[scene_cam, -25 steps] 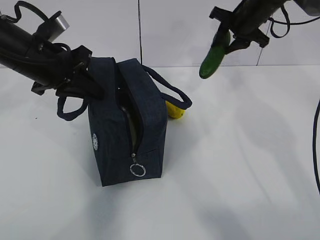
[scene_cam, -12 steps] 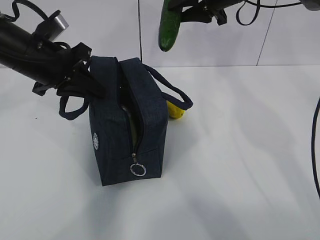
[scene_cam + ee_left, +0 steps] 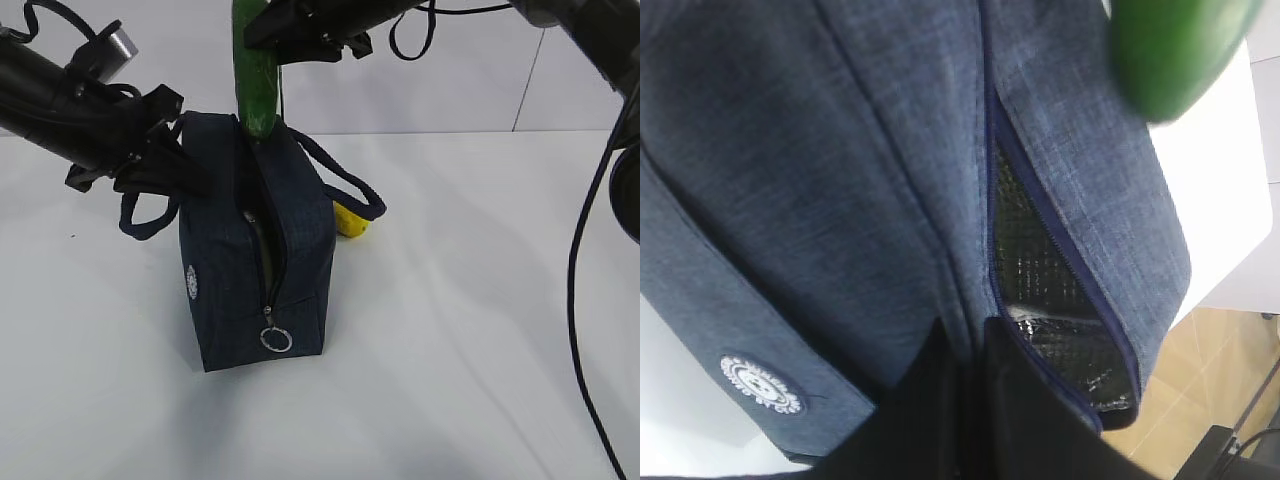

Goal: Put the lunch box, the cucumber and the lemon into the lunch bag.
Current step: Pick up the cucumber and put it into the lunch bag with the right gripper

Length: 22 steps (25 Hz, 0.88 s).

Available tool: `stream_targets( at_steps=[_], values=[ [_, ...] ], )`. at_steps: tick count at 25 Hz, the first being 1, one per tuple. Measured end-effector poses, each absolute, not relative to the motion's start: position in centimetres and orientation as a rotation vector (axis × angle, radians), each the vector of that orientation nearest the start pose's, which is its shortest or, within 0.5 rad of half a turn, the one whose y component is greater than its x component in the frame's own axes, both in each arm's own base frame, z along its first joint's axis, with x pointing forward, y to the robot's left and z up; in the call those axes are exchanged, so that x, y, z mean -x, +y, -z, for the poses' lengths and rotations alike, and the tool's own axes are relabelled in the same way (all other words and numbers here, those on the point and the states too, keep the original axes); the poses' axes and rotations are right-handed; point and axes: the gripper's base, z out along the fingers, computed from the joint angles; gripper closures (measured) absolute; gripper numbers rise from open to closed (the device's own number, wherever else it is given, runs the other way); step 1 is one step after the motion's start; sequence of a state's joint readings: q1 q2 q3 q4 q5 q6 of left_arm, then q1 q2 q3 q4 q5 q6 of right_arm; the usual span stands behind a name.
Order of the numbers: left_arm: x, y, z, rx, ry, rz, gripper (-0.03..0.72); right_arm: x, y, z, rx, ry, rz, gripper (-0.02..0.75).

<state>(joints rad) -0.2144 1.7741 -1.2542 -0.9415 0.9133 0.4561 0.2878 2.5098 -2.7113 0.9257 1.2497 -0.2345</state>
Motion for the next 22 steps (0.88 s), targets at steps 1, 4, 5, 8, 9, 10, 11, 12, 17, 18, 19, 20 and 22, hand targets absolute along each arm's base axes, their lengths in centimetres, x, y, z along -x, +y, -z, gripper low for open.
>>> stream_targets(
  at_steps=[1,4,5,8,9,10,11,12,17,18,19,20,22],
  values=[
    [-34.4,-13.4,-24.5,-0.2,2.631,1.074,0.691,-48.4,22.1,-30.8,0.593,2.252,-1.215,0.407],
    [-34.3,-13.5,-24.5,-0.2,2.632,1.075,0.691,-48.1,22.9,-30.5,0.578,2.295,-1.19,0.407],
    [-34.3,-13.5,-24.5,-0.2,2.632,1.075,0.691,-48.0,23.0,-30.5,0.566,2.305,-1.192,0.407],
    [-34.3,-13.5,-24.5,-0.2,2.632,1.075,0.691,-48.0,23.0,-30.4,0.55,2.319,-1.187,0.407],
    [-34.3,-13.5,-24.5,-0.2,2.632,1.075,0.691,-48.0,23.0,-30.4,0.545,2.324,-1.183,0.407],
    [-34.3,-13.5,-24.5,-0.2,2.631,1.076,0.691,-48.1,22.9,-30.3,0.545,2.33,-1.166,0.407],
    [-34.3,-13.5,-24.5,-0.2,2.631,1.076,0.691,-48.1,22.8,-30.2,0.546,2.335,-1.148,0.407],
    [-34.3,-13.5,-24.5,-0.2,2.631,1.076,0.691,-48.2,22.7,-30.2,0.546,2.341,-1.126,0.407],
    [-34.3,-13.5,-24.5,-0.2,2.631,1.076,0.691,-47.5,22.3,-31.6,0.559,2.342,-1.081,0.407],
    [-34.3,-13.5,-24.5,-0.2,2.631,1.076,0.691,-47.4,22.3,-31.9,0.568,2.333,-1.077,0.407],
    [-34.3,-13.5,-24.5,-0.2,2.631,1.076,0.691,-47.2,22.2,-32.3,0.576,2.324,-1.074,0.407],
    [-34.3,-13.5,-24.5,-0.2,2.631,1.076,0.691,-47.2,22.2,-32.3,0.581,2.322,-1.072,0.407],
    [-34.3,-13.5,-24.5,-0.2,2.631,1.076,0.691,-47.2,22.2,-32.4,0.586,2.319,-1.069,0.407]
  ],
)
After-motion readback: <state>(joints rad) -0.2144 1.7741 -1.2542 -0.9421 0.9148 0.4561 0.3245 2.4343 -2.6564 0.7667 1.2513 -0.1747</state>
